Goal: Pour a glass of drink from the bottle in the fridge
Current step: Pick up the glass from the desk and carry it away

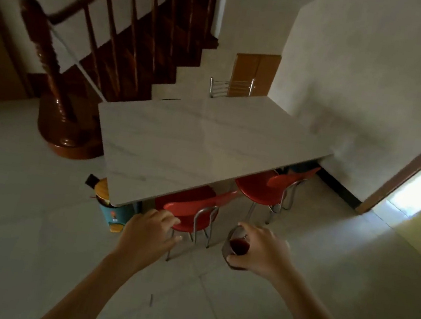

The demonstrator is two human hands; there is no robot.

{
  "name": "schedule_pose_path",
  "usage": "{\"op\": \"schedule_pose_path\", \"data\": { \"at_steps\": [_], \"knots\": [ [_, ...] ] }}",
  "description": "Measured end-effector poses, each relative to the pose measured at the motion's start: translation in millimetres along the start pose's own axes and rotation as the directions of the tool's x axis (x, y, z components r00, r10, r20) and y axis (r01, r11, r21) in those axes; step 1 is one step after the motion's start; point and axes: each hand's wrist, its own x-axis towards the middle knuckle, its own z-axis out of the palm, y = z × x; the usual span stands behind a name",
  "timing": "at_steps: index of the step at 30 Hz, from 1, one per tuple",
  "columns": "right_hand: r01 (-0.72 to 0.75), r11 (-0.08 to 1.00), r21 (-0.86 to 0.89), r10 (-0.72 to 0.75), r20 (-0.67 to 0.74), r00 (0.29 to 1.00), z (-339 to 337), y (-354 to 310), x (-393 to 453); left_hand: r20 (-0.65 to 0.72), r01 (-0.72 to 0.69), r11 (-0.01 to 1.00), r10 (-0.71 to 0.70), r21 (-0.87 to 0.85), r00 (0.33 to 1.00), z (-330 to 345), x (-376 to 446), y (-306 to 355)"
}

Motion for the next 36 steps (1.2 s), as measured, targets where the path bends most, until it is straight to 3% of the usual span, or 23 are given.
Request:
{"op": "schedule_pose_path", "data": {
  "at_steps": [8, 13, 21, 29, 36],
  "knots": [
    [0.096, 0.995, 0.01, -0.096, 0.014, 0.995, -11, 0, 163, 0.021, 0.152, 0.988, -0.151, -0.03, 0.988, 32, 123, -65],
    [0.143, 0.989, -0.027, -0.143, -0.007, 0.99, -24, -9, 262, 0.052, 0.163, 0.985, -0.16, -0.052, 0.986, 39, 195, -103],
    [0.191, 0.981, -0.045, -0.189, 0.049, 0.981, -1, -14, 422, -0.005, 0.31, 0.948, -0.311, -0.071, 0.95, 61, 271, -152],
    [0.308, 0.95, -0.048, -0.293, 0.196, 0.936, 45, -11, 535, 0.052, 0.526, 0.845, -0.524, -0.098, 0.85, 93, 332, -169],
    [0.351, 0.936, -0.02, -0.329, 0.302, 0.895, 72, -7, 572, 0.112, 0.632, 0.768, -0.622, -0.103, 0.775, 119, 350, -169]
  ]
}}
